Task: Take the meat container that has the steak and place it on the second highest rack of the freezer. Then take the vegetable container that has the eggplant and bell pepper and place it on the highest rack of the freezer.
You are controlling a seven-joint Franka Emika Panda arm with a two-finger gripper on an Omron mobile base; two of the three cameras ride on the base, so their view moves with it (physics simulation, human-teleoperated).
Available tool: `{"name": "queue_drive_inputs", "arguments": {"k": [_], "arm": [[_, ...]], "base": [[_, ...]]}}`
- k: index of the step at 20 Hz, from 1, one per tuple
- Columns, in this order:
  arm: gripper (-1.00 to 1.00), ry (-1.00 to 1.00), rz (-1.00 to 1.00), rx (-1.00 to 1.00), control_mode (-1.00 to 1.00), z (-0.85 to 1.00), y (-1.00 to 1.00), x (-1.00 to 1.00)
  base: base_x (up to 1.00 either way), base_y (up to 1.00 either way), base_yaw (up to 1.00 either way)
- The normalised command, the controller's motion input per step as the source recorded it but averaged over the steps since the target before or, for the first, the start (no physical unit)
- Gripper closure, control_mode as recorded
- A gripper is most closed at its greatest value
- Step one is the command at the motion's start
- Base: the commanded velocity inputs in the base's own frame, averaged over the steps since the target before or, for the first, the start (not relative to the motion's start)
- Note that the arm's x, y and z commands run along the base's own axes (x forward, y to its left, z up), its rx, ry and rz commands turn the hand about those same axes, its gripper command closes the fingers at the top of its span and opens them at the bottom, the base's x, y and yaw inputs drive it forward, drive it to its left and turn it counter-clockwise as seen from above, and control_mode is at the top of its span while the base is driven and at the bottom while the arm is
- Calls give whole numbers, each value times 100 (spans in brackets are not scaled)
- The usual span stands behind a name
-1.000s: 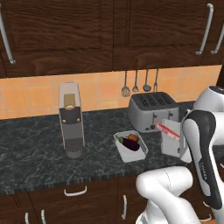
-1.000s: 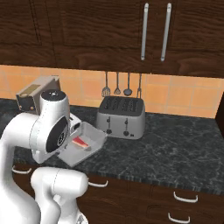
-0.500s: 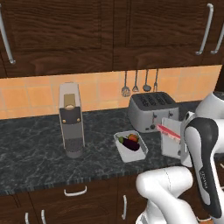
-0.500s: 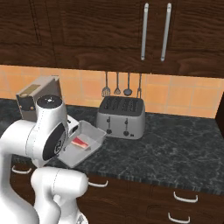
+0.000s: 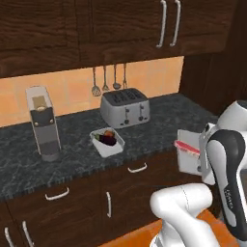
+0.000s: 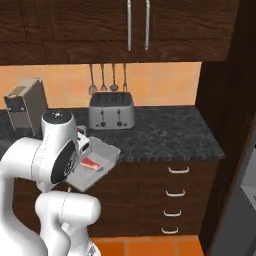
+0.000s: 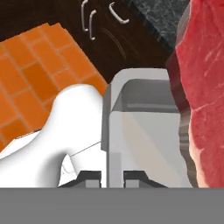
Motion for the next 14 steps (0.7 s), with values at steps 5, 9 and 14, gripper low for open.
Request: {"name": "queue_drive_inputs", "arguments": {"k": [5,9,14], "arm": [[100,0,0,0,100,0,0,0],[100,0,0,0,100,0,0,0],[100,0,0,0,100,0,0,0]], "base": [[0,0,-98],[0,0,-96],[0,-12,-91]]}}
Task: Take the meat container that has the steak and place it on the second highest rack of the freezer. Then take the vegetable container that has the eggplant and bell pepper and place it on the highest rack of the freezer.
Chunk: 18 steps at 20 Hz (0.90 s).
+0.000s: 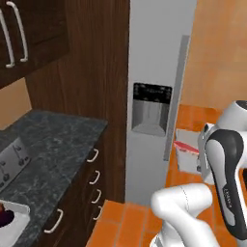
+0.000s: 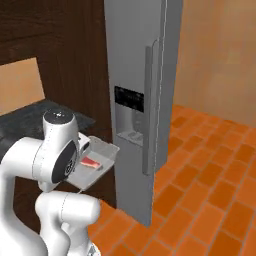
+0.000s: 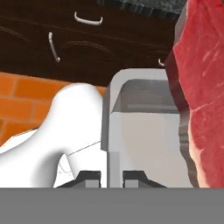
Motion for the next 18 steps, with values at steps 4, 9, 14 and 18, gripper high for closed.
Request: {"name": "queue_drive_inputs", "arguments": {"k": [4,9,14,18], "arm": [[100,0,0,0,100,0,0,0],[100,0,0,0,100,0,0,0],[100,0,0,0,100,0,0,0],[100,0,0,0,100,0,0,0]], "base": [[0,-38,-83],[5,-52,-80],[84,-44,-37],[100,-13,-1]]}}
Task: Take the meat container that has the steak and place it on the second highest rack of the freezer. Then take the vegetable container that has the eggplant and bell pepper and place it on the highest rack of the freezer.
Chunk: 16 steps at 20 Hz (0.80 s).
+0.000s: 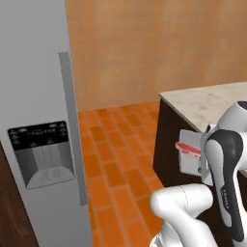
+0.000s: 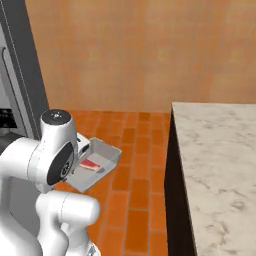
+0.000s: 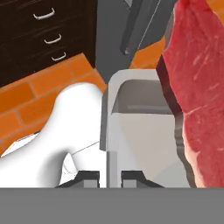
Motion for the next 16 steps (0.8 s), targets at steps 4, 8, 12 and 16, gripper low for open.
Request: {"name": "queue_drive_inputs", "arguments": {"k": [4,8,12,16], "arm": [[100,0,0,0,100,0,0,0],[100,0,0,0,100,0,0,0],[100,0,0,0,100,0,0,0],[100,0,0,0,100,0,0,0]], "base": [[100,-5,28],[96,-43,34],[39,-96,17],[93,-6,2]]}}
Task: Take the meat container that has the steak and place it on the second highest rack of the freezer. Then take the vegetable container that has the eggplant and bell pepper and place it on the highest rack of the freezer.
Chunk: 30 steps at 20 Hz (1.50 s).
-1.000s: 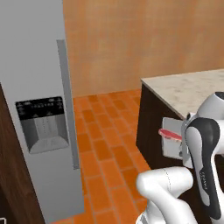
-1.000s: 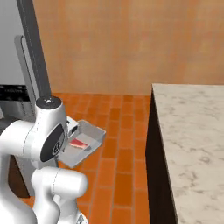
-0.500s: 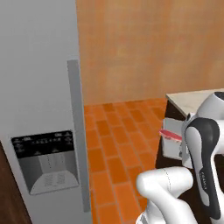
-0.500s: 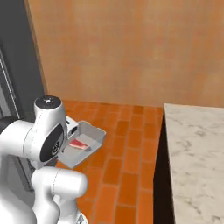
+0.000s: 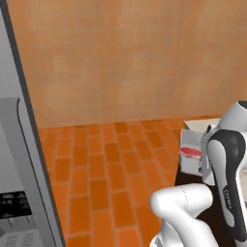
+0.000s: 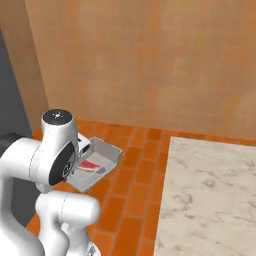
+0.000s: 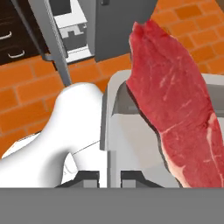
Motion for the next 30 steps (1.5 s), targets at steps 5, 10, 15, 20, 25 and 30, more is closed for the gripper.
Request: {"name": "queue_drive_inputs", "arguments": {"k": [5,10,15,20,25,30], "arm": [[100,0,0,0,100,0,0,0],[100,0,0,0,100,0,0,0],[100,0,0,0,100,0,0,0],[100,0,0,0,100,0,0,0],[100,0,0,0,100,0,0,0],[100,0,0,0,100,0,0,0]], "base": [[100,35,0],[100,1,0],[100,0,2],[100,0,6],[100,-2,10],[100,-11,18]]}}
